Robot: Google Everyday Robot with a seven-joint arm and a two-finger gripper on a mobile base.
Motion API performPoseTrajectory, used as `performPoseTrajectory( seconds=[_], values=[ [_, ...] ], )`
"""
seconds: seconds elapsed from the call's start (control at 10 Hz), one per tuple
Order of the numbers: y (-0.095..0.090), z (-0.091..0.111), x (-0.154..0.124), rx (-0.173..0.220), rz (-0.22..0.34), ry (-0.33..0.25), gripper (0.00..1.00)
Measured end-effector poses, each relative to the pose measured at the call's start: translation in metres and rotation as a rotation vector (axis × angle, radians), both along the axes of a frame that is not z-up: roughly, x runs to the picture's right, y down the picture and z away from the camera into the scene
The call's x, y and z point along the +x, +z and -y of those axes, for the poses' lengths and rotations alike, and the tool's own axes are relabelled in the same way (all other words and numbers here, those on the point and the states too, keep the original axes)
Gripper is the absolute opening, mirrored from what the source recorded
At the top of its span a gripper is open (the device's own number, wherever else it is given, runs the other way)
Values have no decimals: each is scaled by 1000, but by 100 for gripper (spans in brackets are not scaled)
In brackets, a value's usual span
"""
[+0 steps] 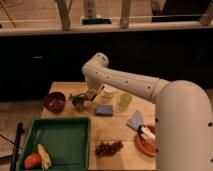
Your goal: Place eraser in purple bowl
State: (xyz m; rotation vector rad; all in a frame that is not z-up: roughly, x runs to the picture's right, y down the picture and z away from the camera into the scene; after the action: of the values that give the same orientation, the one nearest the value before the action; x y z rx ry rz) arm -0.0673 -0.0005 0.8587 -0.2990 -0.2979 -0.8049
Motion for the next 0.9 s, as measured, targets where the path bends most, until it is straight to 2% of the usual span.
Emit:
performPoseTrajectory(
  seconds=[0.6,0.9],
  values=[
    [-13,9,-26,22,50,-54,2],
    [-16,15,-46,23,97,-109,2]
  ],
)
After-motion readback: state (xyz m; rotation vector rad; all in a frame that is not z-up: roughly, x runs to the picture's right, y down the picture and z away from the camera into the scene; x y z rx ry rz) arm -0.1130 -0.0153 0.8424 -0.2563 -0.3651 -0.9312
